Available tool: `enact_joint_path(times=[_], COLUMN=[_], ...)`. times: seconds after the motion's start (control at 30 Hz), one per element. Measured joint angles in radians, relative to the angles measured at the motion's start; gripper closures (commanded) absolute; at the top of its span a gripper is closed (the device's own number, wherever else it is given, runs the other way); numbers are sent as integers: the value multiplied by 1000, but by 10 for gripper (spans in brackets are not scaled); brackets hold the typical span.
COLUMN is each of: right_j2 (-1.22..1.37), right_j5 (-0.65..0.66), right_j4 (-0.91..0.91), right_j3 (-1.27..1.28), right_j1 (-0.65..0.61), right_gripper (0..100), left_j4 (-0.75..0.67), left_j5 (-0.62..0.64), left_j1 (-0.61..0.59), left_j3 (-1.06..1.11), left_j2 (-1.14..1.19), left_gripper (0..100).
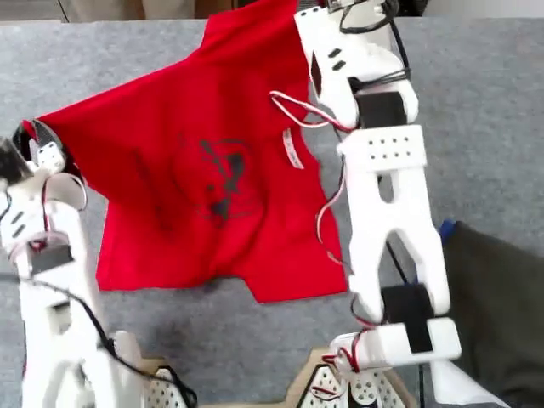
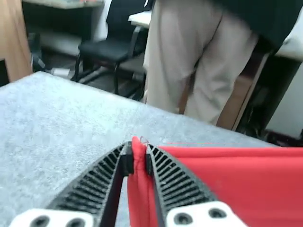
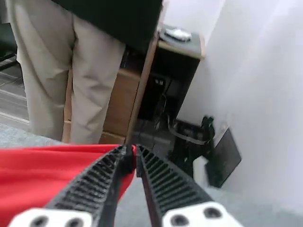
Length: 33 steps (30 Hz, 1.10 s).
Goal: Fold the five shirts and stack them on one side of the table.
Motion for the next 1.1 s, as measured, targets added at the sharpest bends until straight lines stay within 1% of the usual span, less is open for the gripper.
enact_joint_path(times=[0.13,0.27,0.37,0.47,0.53,0.6,0.67,0.73,0.8,0.87,1.0,1.07,1.1], right_j2=[97,204,296,374,417,451,486,523,554,588,681,718,735], right_j5=[-64,-101,-124,-140,-143,-146,-146,-146,-146,-146,-227,-261,-275], right_j4=[-3,-11,-12,-6,41,110,195,302,420,520,614,634,646], right_j3=[-44,-147,-253,-350,-405,-445,-466,-471,-471,-473,-474,-474,-474], right_j1=[0,18,15,18,18,12,-5,-34,-72,-114,-186,-215,-232], right_gripper=[994,994,994,994,993,990,984,935,864,827,846,848,847], left_j4=[-11,-11,-11,-11,-3,55,146,250,361,463,661,712,712], left_j5=[-2,-2,-2,-3,-3,-3,-6,-9,-11,-11,2,51,71], left_j1=[-5,-14,8,52,86,104,114,117,114,101,87,81,78], left_j3=[-206,-396,-493,-529,-531,-531,-531,-525,-520,-520,-519,-494,-476], left_j2=[262,457,517,528,528,528,528,528,529,529,528,529,531], left_gripper=[981,981,981,981,981,981,981,981,981,981,981,981,981])
